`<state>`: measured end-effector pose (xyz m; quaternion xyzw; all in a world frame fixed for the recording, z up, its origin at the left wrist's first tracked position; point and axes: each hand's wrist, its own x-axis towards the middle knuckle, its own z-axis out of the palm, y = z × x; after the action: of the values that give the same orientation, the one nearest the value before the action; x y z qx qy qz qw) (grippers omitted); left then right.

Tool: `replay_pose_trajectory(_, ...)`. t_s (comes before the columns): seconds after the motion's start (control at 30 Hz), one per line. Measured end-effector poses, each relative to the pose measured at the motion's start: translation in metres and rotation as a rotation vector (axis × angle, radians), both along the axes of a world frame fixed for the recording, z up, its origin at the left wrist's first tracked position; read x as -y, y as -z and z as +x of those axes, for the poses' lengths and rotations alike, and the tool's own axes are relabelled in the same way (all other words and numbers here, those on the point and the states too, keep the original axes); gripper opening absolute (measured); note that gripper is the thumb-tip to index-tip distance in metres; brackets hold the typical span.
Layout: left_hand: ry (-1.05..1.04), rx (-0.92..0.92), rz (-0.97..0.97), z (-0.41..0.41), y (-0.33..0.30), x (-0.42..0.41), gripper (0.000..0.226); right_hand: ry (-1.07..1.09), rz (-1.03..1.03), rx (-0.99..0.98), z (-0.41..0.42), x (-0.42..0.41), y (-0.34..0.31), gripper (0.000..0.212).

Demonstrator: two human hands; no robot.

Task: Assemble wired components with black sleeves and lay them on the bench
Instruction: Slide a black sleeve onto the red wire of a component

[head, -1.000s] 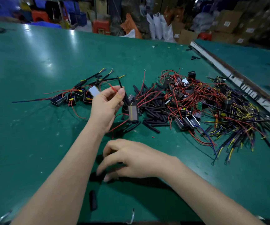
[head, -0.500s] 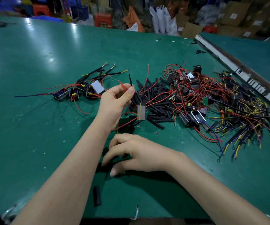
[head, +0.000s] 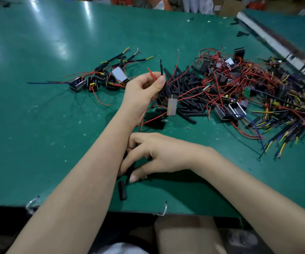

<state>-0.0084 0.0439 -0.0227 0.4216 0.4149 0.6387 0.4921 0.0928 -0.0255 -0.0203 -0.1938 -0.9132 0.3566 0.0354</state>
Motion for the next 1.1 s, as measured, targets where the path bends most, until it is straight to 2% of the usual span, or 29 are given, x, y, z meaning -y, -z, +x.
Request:
replay_pose_trajectory(0.43,0.005,-0.010,-0.006,-0.001,-0.002,0.001,0.012,0.098,0.012,0.023,-0.002,0.015,0.002,0.025)
replay_pose_trajectory(0.73,0.009,0.000,-0.019,0.001,0.000,-0.002,0.012,0.108,-0.006,-0.006,0.006,0.007,0.002,0.013)
replay_pose_trajectory(0.83,0.028,0.049,-0.026,0.001,0.000,-0.003,0.012,0.264,-0.141,-0.108,0.029,-0.003,-0.008,0.007)
replay_pose_trajectory(0.93,0.050,0.233,-0.044,0.000,-0.005,-0.003,0.013,0.463,-0.155,-0.154,0.061,-0.015,-0.014,0.012)
replay_pose_trajectory(1.0,0.075,0.390,-0.021,-0.001,-0.011,-0.002,0.013,0.627,-0.083,-0.152,0.081,-0.023,-0.015,0.012)
replay_pose_trajectory(1.1,0.151,0.549,0.011,-0.004,-0.017,0.003,0.015,0.901,0.145,-0.107,0.105,-0.037,-0.014,0.013)
